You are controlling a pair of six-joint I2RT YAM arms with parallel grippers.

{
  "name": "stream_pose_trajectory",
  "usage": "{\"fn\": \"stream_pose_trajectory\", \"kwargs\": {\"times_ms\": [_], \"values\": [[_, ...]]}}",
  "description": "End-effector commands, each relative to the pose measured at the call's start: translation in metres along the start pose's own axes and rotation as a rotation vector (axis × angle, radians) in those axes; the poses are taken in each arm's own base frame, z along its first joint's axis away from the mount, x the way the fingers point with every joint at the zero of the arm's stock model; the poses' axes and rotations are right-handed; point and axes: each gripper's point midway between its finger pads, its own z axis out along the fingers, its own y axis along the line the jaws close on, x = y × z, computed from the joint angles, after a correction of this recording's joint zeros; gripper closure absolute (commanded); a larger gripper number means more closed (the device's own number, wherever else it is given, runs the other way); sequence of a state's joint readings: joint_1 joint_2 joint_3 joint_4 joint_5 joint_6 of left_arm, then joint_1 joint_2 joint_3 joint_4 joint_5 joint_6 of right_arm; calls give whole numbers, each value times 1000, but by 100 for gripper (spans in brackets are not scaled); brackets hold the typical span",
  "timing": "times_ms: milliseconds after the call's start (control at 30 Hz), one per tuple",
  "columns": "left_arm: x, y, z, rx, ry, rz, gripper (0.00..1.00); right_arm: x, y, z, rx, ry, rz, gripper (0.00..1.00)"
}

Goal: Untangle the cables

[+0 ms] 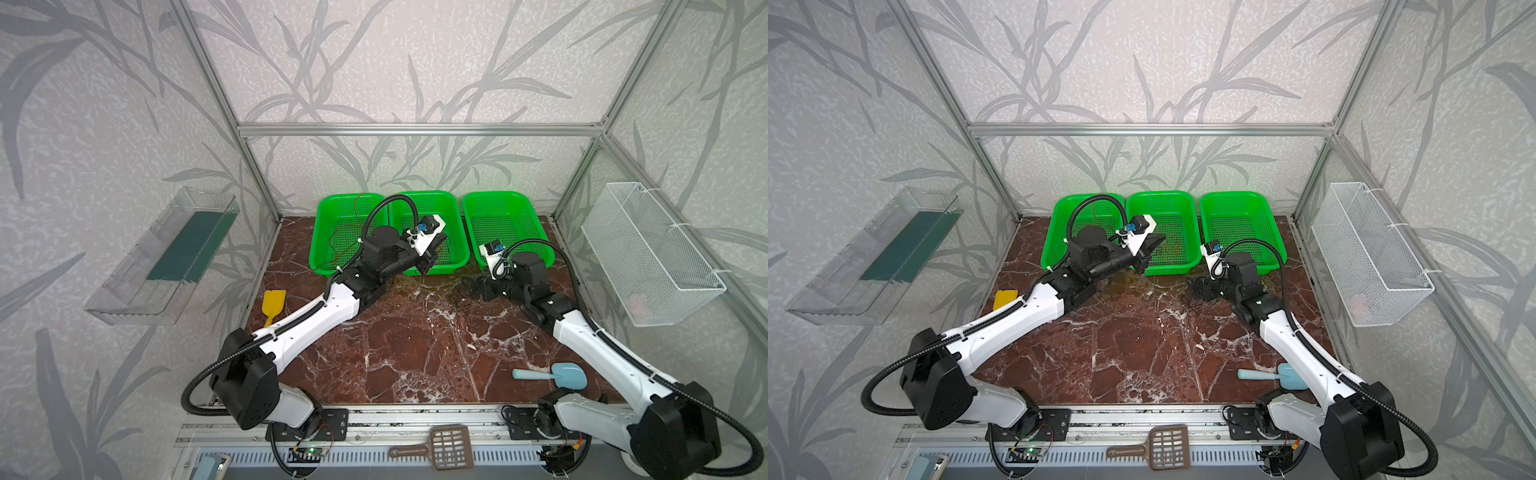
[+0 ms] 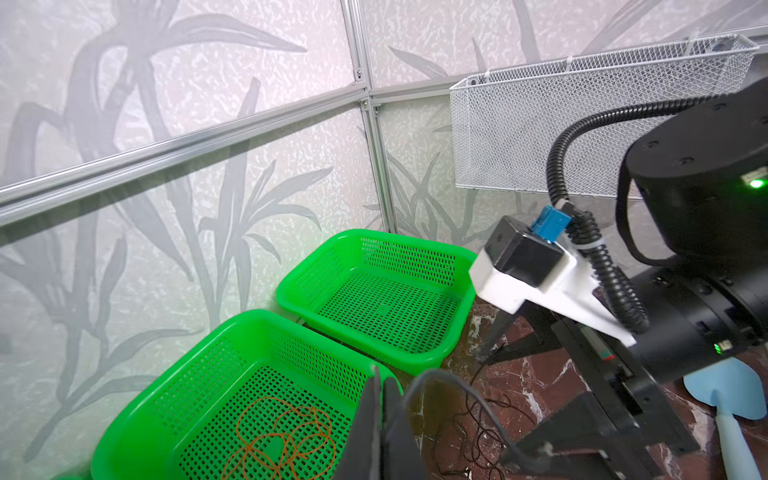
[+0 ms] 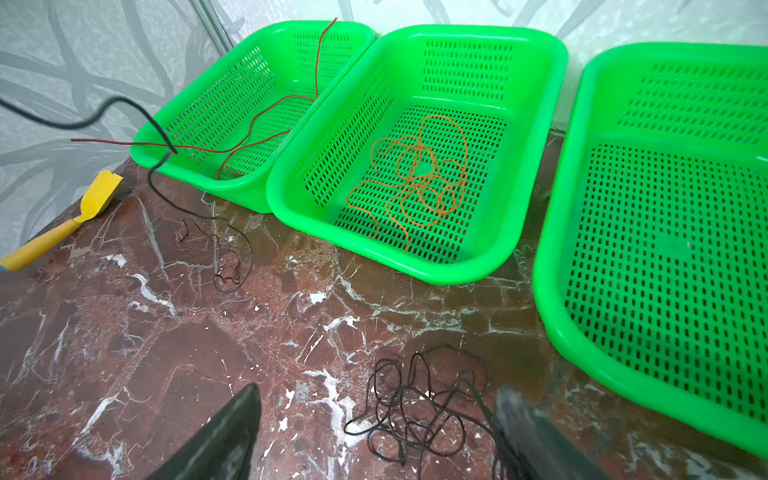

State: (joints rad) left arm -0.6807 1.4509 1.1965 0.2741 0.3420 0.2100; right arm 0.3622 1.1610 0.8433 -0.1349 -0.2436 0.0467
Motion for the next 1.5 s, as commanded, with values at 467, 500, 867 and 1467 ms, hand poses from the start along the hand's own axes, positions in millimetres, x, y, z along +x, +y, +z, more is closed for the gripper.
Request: {"fn": "stream_pose_trajectory", "kwargs": {"times_ms": [467,500,867,1467], "values": [[-99,6,-17,3,-161,194,100,115,5,37,13,535,343,16],[-101,6,-18,2,-166,201,100,123,4,34,35,578,369,16],[-122,5,-11,30,-221,233,100,129,-24,-14,279,780,300,15],[-128,9,-9,13,-234,249,100,54,-4,-18,224,398,-203,1]]}}
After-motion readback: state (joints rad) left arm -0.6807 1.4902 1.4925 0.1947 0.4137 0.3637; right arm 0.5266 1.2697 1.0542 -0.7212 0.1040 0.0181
